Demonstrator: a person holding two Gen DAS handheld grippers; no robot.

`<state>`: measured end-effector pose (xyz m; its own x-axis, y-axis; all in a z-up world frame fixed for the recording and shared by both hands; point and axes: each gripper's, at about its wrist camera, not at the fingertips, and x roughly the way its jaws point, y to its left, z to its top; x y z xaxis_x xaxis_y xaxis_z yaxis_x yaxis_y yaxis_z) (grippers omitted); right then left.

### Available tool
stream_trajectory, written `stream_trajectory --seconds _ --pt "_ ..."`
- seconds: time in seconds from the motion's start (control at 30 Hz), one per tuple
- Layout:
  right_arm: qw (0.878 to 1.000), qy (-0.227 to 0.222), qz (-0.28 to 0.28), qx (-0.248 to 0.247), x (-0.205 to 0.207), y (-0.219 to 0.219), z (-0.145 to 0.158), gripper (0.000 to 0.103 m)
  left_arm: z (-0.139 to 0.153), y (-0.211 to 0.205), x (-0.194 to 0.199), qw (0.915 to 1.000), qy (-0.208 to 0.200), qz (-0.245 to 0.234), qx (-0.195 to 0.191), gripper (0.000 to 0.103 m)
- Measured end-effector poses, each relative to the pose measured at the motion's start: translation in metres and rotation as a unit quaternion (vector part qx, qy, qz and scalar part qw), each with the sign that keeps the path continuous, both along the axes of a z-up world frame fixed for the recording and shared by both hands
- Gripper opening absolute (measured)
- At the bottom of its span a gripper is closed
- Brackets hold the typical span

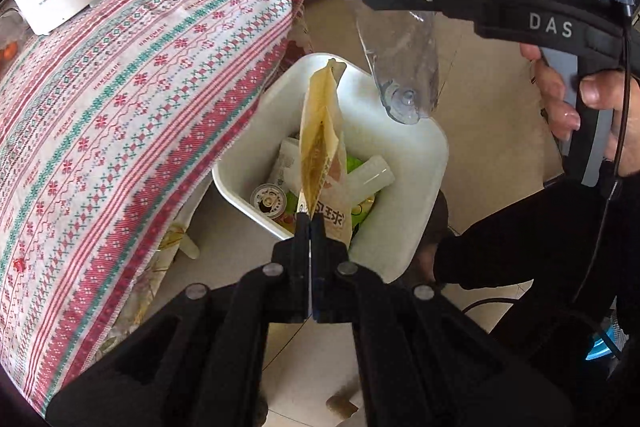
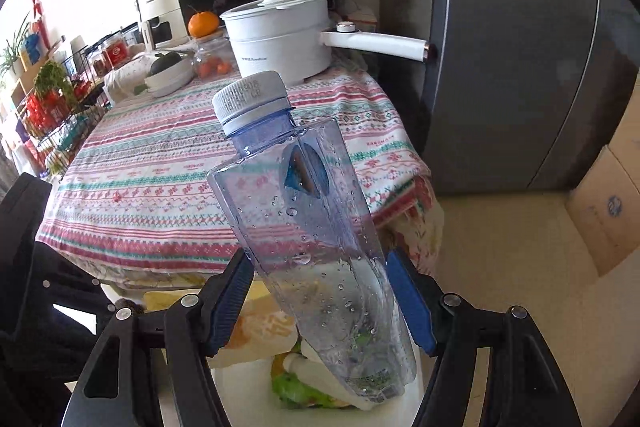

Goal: Collect trash

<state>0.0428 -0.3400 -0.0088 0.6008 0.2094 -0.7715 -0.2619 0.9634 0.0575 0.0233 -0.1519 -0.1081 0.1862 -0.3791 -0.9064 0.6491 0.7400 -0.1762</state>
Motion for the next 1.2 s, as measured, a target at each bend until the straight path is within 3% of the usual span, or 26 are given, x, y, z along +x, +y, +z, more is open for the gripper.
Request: stream_trajectory --seconds 0.17,0.37,0.57,1.0,1.2 --pt "1.0 0.002 -0.017 0.01 -0.005 -0.015 0.0 0.07 -0.007 -0.015 0.0 0.9997 -0.017 -0.01 0.011 0.003" --pt "1.0 0.004 -0.023 0.016 -0.005 -0.022 0.0 0.07 -0.005 -0.017 0.003 0.9988 -0.042 -0.007 0.023 0.042" --pt "0.999 0.001 -0.021 0.029 -0.005 -0.019 -0.002 0.07 0.011 0.001 0.004 0.9967 -0.077 0.01 0.026 0.058" --pt "0.997 0.07 0.028 -0.019 -0.001 0.018 -0.038 0.074 0.026 0.061 0.021 0.9907 -0.095 0.093 0.027 0.079" --pt "0.996 0.065 0.037 -0.04 -0.004 0.029 -0.037 0.082 0.028 0.081 0.025 0.9872 -0.092 0.129 0.022 0.085"
